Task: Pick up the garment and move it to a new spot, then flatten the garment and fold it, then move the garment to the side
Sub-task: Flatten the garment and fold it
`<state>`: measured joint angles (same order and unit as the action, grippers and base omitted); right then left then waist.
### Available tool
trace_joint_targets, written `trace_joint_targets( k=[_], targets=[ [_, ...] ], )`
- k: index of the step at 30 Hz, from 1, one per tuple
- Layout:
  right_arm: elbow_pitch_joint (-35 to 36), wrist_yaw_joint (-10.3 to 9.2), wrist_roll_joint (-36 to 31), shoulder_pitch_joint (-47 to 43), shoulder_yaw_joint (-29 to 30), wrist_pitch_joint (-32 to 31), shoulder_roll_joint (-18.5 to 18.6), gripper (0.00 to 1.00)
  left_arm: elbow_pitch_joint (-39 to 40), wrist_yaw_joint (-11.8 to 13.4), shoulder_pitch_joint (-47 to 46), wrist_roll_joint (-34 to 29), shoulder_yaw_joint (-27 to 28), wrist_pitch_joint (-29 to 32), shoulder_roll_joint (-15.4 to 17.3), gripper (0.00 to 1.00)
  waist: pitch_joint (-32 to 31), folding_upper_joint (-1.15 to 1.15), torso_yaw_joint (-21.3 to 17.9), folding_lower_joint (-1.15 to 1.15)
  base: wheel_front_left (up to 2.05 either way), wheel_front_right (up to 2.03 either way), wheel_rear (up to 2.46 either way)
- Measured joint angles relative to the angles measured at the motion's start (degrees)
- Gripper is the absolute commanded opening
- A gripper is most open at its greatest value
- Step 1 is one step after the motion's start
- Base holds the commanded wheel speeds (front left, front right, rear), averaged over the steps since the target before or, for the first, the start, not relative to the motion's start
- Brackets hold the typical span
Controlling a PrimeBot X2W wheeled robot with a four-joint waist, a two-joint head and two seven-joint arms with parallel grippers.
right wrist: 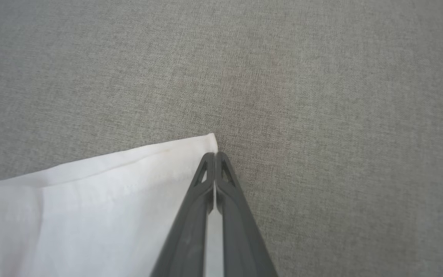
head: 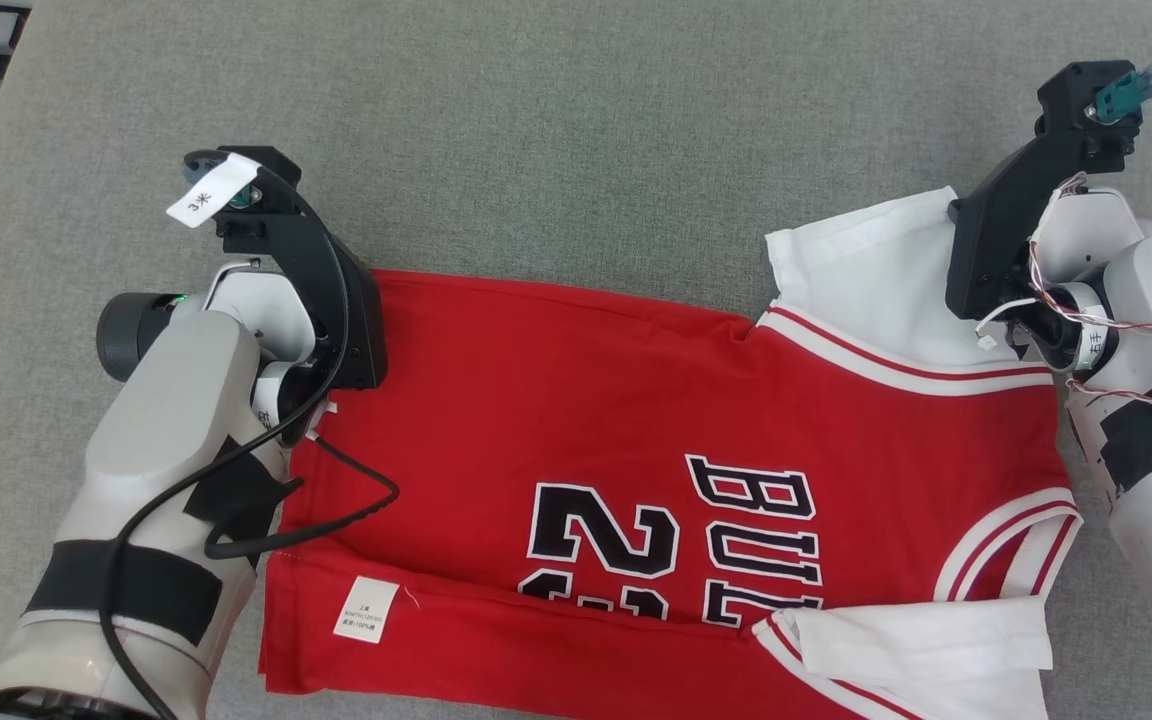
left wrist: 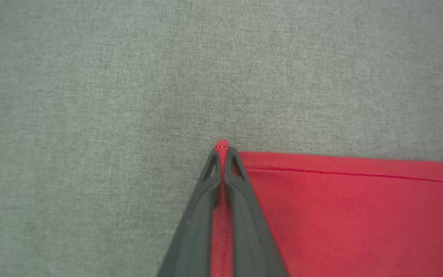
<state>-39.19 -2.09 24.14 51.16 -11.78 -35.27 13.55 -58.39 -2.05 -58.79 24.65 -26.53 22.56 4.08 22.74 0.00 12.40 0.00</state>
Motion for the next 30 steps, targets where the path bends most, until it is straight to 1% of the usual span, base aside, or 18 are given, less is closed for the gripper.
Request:
trace_joint_targets(
  k=[8, 15, 18, 21, 22, 23, 24, 28, 30],
  targets=[
    [-0.90, 0.08, 0.05, 0.47, 0.56, 1.87, -0.02, 0.00, -1.23, -0.07, -0.18, -0.01, -0.14, -1.74, -0.04, 0.00, -0.56, 0.00, -0.06, 0.00, 0.00, 0.00, 0.00],
    [-0.77, 0.35, 2.80, 0.73, 3.13, 4.63, -0.55, 0.00, -1.60, -0.49, -0.73, -0.01, -0.18, -3.99, -0.44, 0.00, -1.68, 0.00, -0.01, 0.00, 0.00, 0.00, 0.00],
    [0.21, 1.57, 4.20, -0.27, 4.07, 5.63, -0.66, 0.00, -1.94, -0.97, -0.67, 0.02, -0.12, -4.83, -0.56, 0.00, -2.27, 0.00, 0.08, 0.00, 0.00, 0.00, 0.00],
    [1.45, 3.35, 5.95, -2.55, 4.94, 6.54, -0.70, 0.00, -1.98, -1.10, -0.36, 0.48, 0.26, -6.22, -0.70, 0.00, -2.95, 0.00, 0.15, 0.00, 0.00, 0.00, 0.00],
    [2.01, 4.02, 6.89, -3.57, 5.22, 6.60, -0.74, 0.00, -1.97, -1.52, -0.16, 0.68, 0.30, -6.70, -0.76, 0.00, -3.22, 0.00, 0.16, 0.00, 0.00, 0.00, 0.00],
    [2.98, 5.65, 7.93, -5.69, 5.52, 6.88, -0.76, 0.00, -1.87, -1.78, 0.35, 0.74, 0.34, -7.89, -0.88, 0.00, -3.85, 0.00, 0.17, 0.00, 0.00, 0.00, 0.00],
    [3.71, 6.28, 8.36, -6.93, 5.72, 7.06, -0.75, 0.00, -1.72, -2.08, 0.79, 1.09, 0.54, -8.60, -0.91, 0.00, -4.19, 0.00, 0.16, 0.00, 0.00, 0.00, 0.00],
    [6.80, 7.88, 11.50, -11.64, 6.53, 7.10, -0.67, 0.00, -1.60, -2.10, 2.99, 1.78, 1.15, -10.79, -1.05, 0.00, -5.84, 0.00, 0.06, 0.00, 0.00, 0.00, 0.00],
    [8.86, 8.68, 13.00, -13.95, 6.54, 7.01, -0.59, 0.00, -1.55, -2.58, 4.43, 2.08, 1.47, -12.24, -1.05, 0.00, -6.78, 0.00, -0.06, 0.00, 0.00, 0.00, 0.00]
  ],
)
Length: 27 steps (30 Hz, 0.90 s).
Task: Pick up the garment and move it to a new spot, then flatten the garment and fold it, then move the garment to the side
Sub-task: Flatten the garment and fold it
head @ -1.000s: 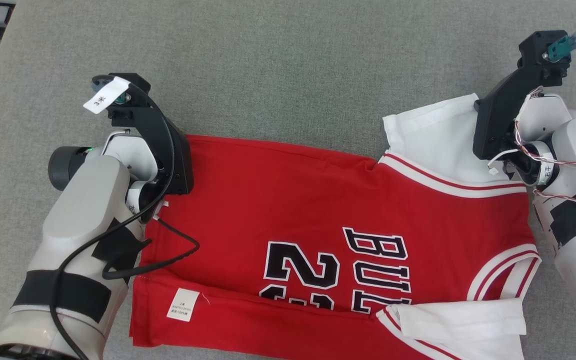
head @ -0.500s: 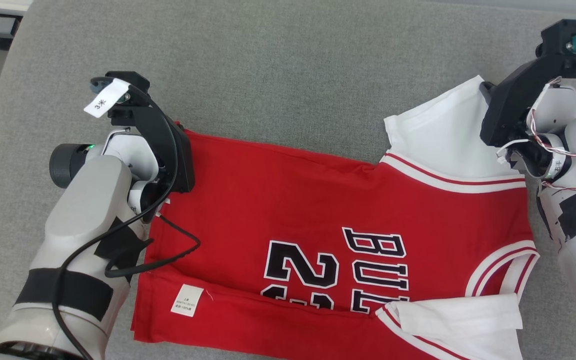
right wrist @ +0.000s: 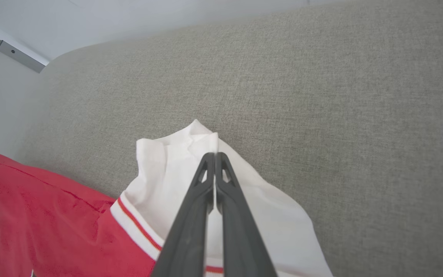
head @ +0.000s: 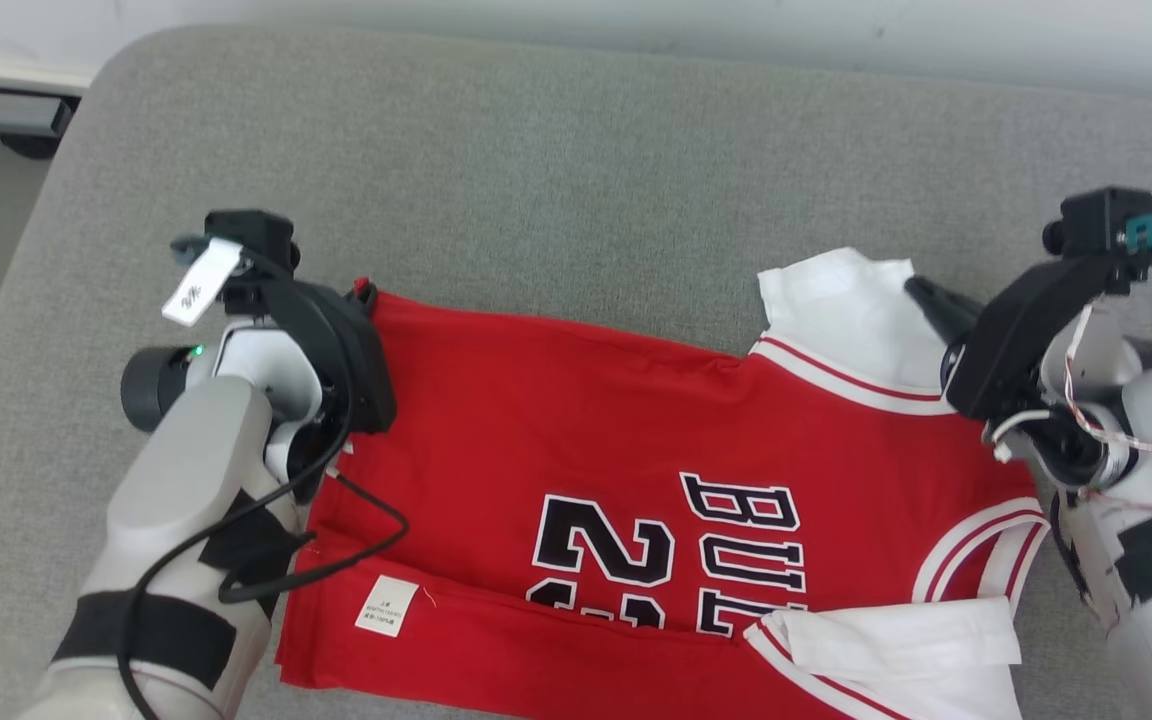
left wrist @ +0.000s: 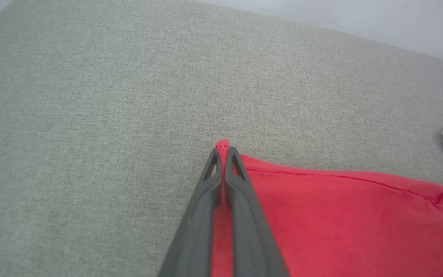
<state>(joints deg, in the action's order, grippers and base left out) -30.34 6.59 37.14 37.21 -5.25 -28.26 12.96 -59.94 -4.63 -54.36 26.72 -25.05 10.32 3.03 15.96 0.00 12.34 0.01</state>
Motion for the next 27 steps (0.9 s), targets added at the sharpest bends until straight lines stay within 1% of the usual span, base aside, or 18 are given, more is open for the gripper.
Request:
trace_joint_targets(
  k=[3, 7, 13, 16, 19, 22, 24, 27],
  targets=[
    [3.57, 0.49, 2.68, -3.72, -0.31, -0.81, 0.19, 0.00, 0.16, -0.09, 1.82, 0.54, 0.51, -1.87, 0.03, 0.00, -1.46, 0.00, -0.26, 0.00, 0.00, 0.00, 0.00],
    [8.70, 0.49, 6.20, -9.26, -0.97, -2.93, 1.29, 0.00, 0.15, -0.47, 3.97, 0.57, 0.85, -3.75, 0.57, 0.00, -3.52, 0.00, -0.80, 0.00, 0.00, 0.00, 0.00],
    [17.58, 0.49, 10.93, -17.92, -2.70, -6.50, 5.39, 0.00, 0.04, -0.97, 7.75, 1.47, 1.09, -6.04, 1.42, 0.00, -6.49, -0.01, -1.79, 0.00, 0.00, 0.00, 0.00],
    [21.82, 0.49, 13.32, -21.21, -2.66, -7.49, 6.16, 0.00, 0.02, -1.04, 9.27, 2.35, 1.32, -7.19, 2.20, 0.00, -7.67, -0.01, -2.44, 0.01, 0.00, 0.00, 0.00],
    [24.17, 0.49, 14.49, -23.35, -2.08, -7.90, 6.78, 0.00, 0.02, -1.45, 10.16, 2.57, 1.45, -7.67, 2.49, 0.00, -8.33, -0.01, -2.94, 0.01, 0.00, 0.00, 0.00],
    [26.75, 0.49, 15.95, -26.19, -0.21, -8.13, 7.70, 0.00, 0.47, -1.51, 11.18, 2.92, 1.67, -9.46, 2.54, 0.00, -9.15, -0.01, -3.67, 0.01, 0.00, 0.00, 0.00],
    [28.39, 0.49, 16.62, -27.70, 0.87, -8.53, 8.29, 0.00, 1.44, -2.03, 11.73, 3.01, 1.53, -10.48, 2.55, 0.00, -9.66, -0.01, -4.06, 0.01, 0.00, 0.00, 0.00],
    [30.90, 0.49, 18.07, -30.16, 1.08, -9.68, 8.56, 0.00, 2.01, -2.43, 12.69, 3.05, 1.11, -11.83, 2.87, 0.00, -10.31, -0.01, -4.60, 0.00, 0.00, 0.00, 0.00]
  ],
)
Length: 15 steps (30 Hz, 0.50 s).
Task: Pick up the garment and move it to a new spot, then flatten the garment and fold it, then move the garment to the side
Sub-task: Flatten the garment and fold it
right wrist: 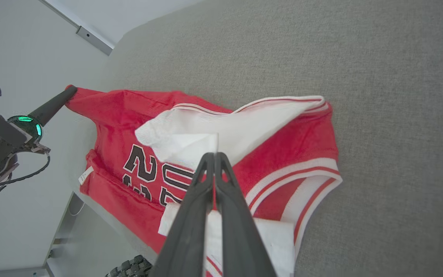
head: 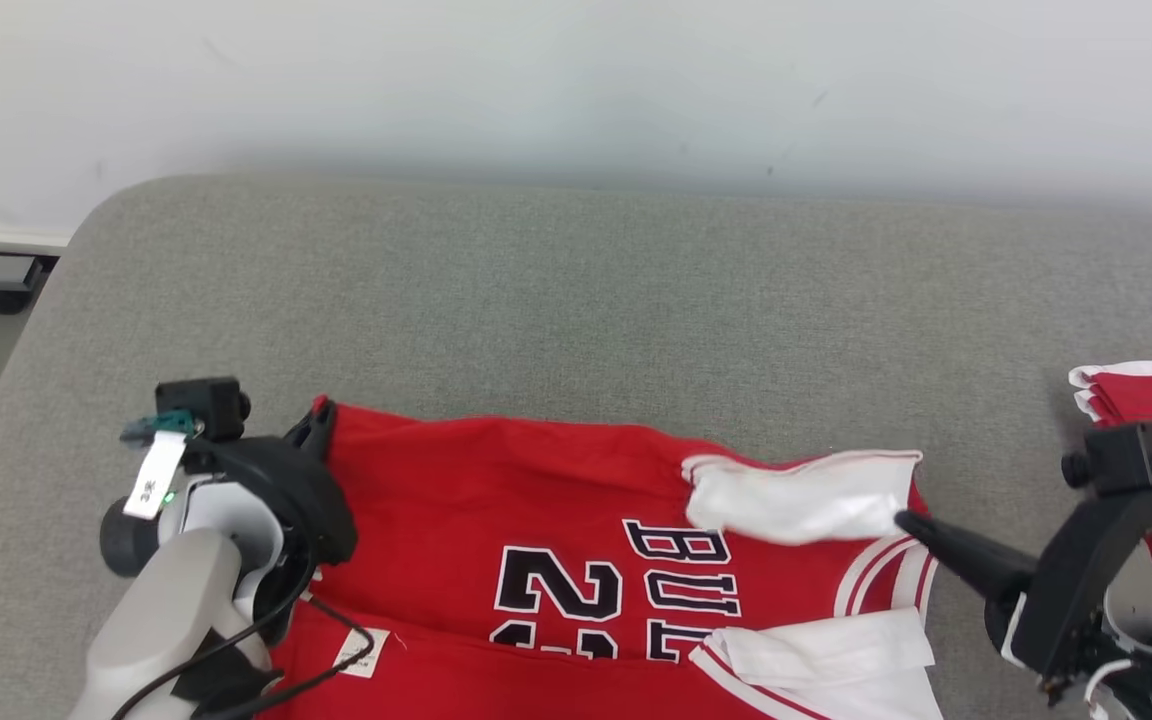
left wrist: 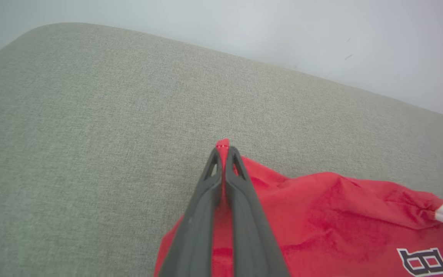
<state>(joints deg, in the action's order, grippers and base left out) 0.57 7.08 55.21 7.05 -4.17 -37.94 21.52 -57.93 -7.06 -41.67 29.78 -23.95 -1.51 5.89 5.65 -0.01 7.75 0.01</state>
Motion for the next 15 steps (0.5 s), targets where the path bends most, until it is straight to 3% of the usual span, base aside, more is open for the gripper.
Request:
trace_joint_targets(
  k=[7, 15],
  targets=[
    [4.48, -0.10, 2.37, -5.83, 1.86, -1.97, 1.10, 0.00, 1.43, -0.03, 3.27, 0.54, -0.21, -3.36, 1.09, 0.00, -1.05, 0.00, -0.82, 0.00, 0.00, 0.00, 0.00],
    [8.12, -2.10, 4.28, -8.87, 4.16, -3.15, 1.64, 0.00, 3.37, -0.08, 6.01, 1.13, -0.60, -6.19, 1.91, 0.00, -1.17, 0.00, -0.57, -0.01, 0.00, 0.00, 0.00]
  ],
)
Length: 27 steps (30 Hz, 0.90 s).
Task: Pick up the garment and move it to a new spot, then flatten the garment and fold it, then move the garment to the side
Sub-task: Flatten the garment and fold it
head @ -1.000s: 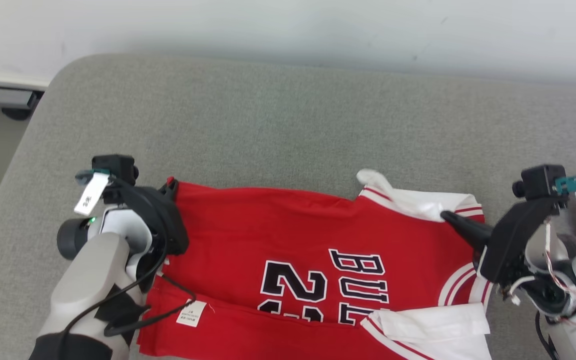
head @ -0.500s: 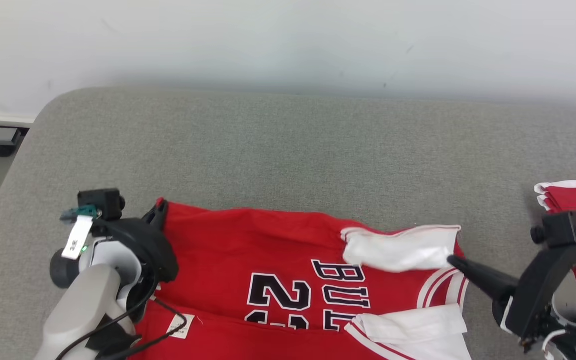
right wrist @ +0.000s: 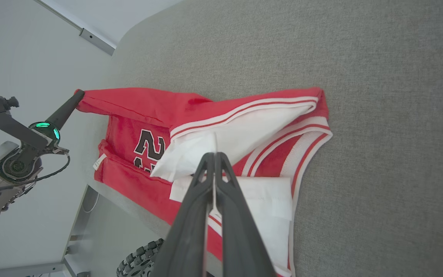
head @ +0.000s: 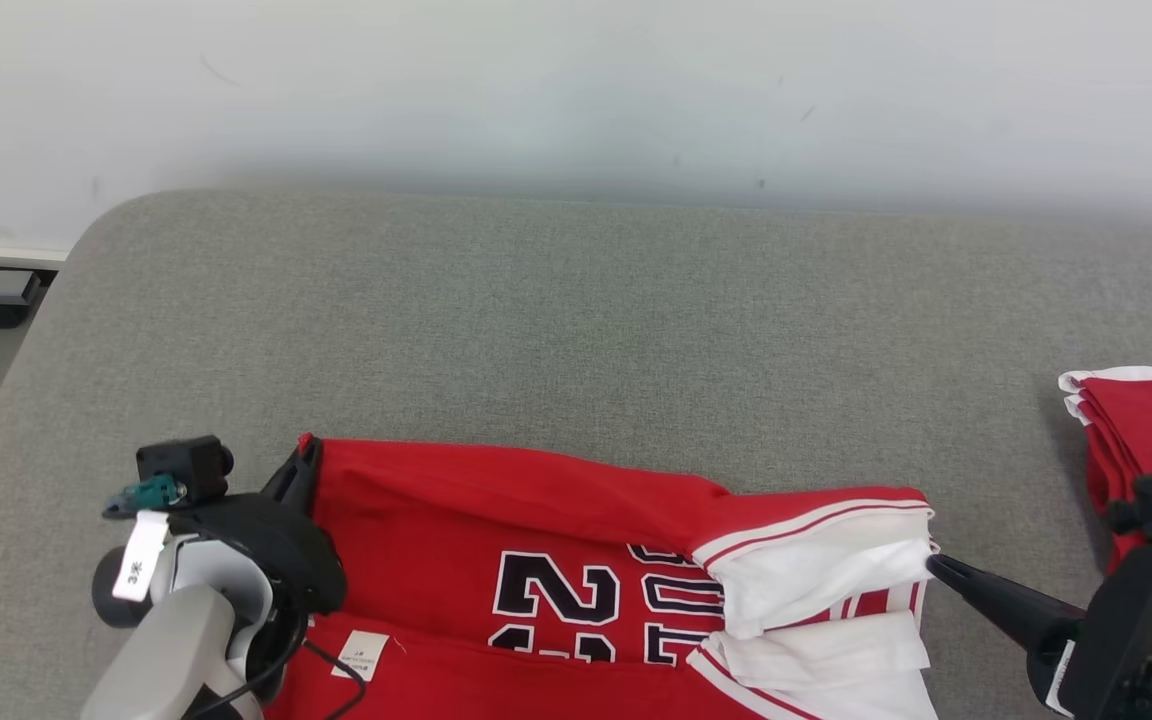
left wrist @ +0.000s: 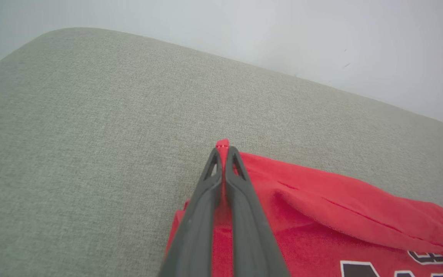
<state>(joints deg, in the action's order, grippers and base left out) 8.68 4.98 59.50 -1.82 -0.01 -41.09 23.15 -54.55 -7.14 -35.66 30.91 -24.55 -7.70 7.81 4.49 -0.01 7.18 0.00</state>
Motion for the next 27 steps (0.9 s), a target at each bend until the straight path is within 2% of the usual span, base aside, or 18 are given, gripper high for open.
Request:
trace_joint_targets(
  k=[10, 27],
  targets=[
    [3.66, -2.56, 2.02, -4.49, 3.76, -0.60, 0.21, 0.00, 1.47, -0.01, 4.81, 2.44, -0.15, -1.01, 0.27, 0.00, -0.66, 0.00, 0.95, 0.00, 0.00, 0.00, 0.00],
    [7.19, -5.13, 5.03, -11.38, 3.10, -4.50, 0.22, 0.00, 2.69, -0.02, 8.06, 3.44, -1.71, -0.32, 1.81, 0.00, -1.09, 0.01, 1.64, 0.00, 0.00, 0.00, 0.00]
  ],
)
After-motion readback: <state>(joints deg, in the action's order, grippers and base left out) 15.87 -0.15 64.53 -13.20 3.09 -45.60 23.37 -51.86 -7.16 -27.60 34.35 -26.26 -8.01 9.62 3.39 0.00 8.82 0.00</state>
